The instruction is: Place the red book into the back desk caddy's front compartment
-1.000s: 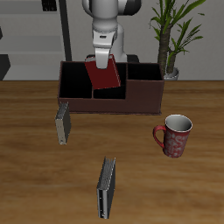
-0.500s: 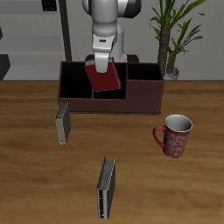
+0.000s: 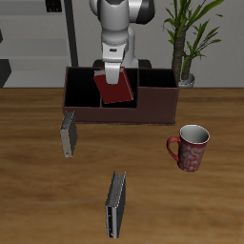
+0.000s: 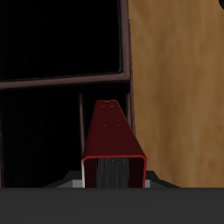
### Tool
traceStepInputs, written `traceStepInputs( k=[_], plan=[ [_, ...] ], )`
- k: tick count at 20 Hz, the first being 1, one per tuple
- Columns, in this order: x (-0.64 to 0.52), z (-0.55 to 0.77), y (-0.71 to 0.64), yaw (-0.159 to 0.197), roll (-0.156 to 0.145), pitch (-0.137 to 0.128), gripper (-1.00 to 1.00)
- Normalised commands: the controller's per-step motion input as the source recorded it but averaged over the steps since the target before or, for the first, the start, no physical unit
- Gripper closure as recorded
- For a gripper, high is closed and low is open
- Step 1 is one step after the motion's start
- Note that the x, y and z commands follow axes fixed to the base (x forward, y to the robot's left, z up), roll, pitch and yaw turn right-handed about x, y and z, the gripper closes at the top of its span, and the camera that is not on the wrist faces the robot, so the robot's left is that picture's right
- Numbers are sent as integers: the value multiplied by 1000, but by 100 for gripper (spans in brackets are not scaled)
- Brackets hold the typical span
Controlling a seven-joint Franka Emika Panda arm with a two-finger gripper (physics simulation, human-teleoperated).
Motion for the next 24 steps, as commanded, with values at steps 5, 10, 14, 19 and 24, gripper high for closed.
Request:
traceStepInputs(
  k=[5, 10, 14, 19, 24],
  plan=[
    [22, -104, 44, -7, 6, 24, 100],
    [-28, -154, 96, -3, 7, 36, 100],
    [-40, -125, 73, 9, 1, 28, 100],
    [7, -66, -63, 3, -12, 20, 100],
    [-6, -118, 2, 12, -4, 28, 100]
  ],
)
